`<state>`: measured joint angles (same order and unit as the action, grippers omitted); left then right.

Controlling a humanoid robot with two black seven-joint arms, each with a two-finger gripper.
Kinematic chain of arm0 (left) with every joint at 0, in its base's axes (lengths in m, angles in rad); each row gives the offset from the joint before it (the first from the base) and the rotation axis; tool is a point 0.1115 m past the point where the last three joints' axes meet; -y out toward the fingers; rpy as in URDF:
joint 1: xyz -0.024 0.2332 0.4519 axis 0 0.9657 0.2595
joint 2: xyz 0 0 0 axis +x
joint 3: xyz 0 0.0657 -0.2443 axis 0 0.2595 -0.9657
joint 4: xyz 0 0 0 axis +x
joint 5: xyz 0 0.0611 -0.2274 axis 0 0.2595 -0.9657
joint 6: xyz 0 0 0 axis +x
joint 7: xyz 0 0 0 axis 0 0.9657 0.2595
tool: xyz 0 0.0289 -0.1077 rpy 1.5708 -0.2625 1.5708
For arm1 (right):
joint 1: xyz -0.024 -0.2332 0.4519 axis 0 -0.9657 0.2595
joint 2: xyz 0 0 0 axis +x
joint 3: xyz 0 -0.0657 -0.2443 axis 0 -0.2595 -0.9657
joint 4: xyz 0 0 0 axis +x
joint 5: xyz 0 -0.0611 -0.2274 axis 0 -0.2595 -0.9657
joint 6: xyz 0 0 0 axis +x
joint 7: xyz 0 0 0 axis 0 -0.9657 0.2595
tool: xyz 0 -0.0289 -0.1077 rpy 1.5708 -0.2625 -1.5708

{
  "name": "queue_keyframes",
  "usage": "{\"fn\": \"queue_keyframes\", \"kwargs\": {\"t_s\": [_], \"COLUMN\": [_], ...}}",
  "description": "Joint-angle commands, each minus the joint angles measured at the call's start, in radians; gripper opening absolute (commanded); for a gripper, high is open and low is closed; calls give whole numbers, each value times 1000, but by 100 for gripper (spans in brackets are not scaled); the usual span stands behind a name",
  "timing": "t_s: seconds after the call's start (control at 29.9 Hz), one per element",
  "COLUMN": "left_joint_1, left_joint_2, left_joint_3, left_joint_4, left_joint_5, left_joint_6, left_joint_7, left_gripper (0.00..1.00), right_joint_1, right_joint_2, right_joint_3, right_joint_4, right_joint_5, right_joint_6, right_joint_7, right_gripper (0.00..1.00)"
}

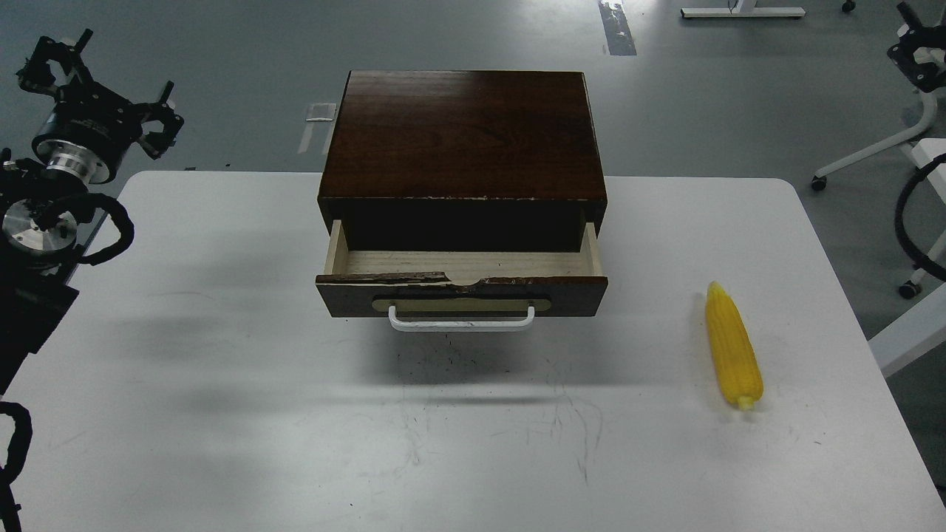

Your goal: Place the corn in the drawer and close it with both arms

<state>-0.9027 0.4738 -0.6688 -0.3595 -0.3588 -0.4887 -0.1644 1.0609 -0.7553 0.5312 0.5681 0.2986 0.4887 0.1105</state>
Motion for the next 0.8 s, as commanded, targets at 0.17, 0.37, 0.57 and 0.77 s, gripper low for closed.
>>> {"fn": "queue_keyframes", "kwargs": {"t_s": [0.17, 0.37, 0.57, 0.77], "left_joint_1": [2, 14, 30, 31], "left_joint_2": [-3, -21, -23, -12], "left_joint_3": [37, 35, 31, 31], "left_joint_4": [-9, -10, -10, -12], "left_joint_5": [27, 26, 24, 24], "left_joint_6": [0, 0, 0, 0], "left_joint_7": [-10, -14, -24, -26], "left_gripper": [98, 98, 98, 98], "right_joint_1": [90, 126, 146, 145], "right_joint_2": [-163, -223, -222, -240], "right_joint_3": [-95, -114, -164, -377], "right_joint_4": [255, 438, 467, 601], "right_joint_5": [-439, -856, -1081, -1235], "right_joint_6": [-9, -44, -32, -32], "right_joint_7": [-6, -69, -72, -74], "right_gripper": [100, 100, 100, 100]}}
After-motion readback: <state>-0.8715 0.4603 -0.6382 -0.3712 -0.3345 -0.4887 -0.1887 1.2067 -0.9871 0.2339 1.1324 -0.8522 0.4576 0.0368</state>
